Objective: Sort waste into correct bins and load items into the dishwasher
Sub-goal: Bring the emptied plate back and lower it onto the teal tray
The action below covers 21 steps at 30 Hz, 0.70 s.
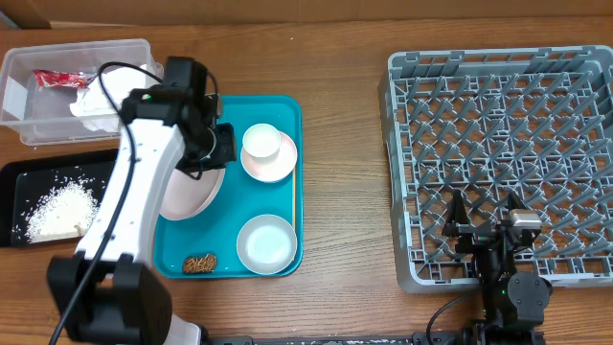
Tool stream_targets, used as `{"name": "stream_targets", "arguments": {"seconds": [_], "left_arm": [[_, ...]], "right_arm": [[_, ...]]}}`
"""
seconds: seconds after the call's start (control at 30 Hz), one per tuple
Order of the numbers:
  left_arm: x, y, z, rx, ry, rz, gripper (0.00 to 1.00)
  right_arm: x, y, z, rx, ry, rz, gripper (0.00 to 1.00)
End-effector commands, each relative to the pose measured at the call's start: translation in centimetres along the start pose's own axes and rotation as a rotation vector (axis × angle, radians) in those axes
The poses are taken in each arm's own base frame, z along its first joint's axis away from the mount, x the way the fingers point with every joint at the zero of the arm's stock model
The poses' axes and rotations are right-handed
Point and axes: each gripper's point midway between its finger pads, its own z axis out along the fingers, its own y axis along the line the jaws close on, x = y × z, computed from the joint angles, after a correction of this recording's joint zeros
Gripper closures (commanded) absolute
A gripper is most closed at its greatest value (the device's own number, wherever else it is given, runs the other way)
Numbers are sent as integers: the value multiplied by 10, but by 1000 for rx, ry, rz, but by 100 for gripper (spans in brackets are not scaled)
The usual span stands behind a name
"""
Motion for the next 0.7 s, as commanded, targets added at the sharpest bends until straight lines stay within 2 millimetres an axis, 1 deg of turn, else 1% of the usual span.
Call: {"name": "stream_targets", "arguments": {"seconds": [0.0, 0.17, 0.23, 0.43, 0.47, 0.53, 0.57, 0.6, 0.67], "left_arm": [[-13, 12, 16, -98, -7, -46, 96], [-17, 15, 36, -108, 23, -52, 96], [-17, 13, 42, -97, 35, -52, 96], [-17, 10, 47, -76, 47, -53, 96], [-17, 10, 47, -76, 48, -53, 92], [-14, 10, 46, -79, 59, -54, 51], [-13, 11, 46, -80, 61, -54, 41], [-13, 11, 46, -81, 63, -54, 37], [-13, 10, 44, -80, 64, -55, 37]], "right_arm": [[1, -2, 0, 11, -7, -1, 0], [1, -2, 0, 11, -7, 0, 0], [1, -2, 0, 11, -7, -1, 0], [1, -2, 0, 11, -7, -1, 0], [1, -2, 0, 11, -7, -1, 0], [1, -2, 0, 11, -7, -1, 0], [1, -2, 0, 11, -7, -1, 0], [1, -2, 0, 11, -7, 0, 0], [1, -2, 0, 11, -7, -1, 0]]}}
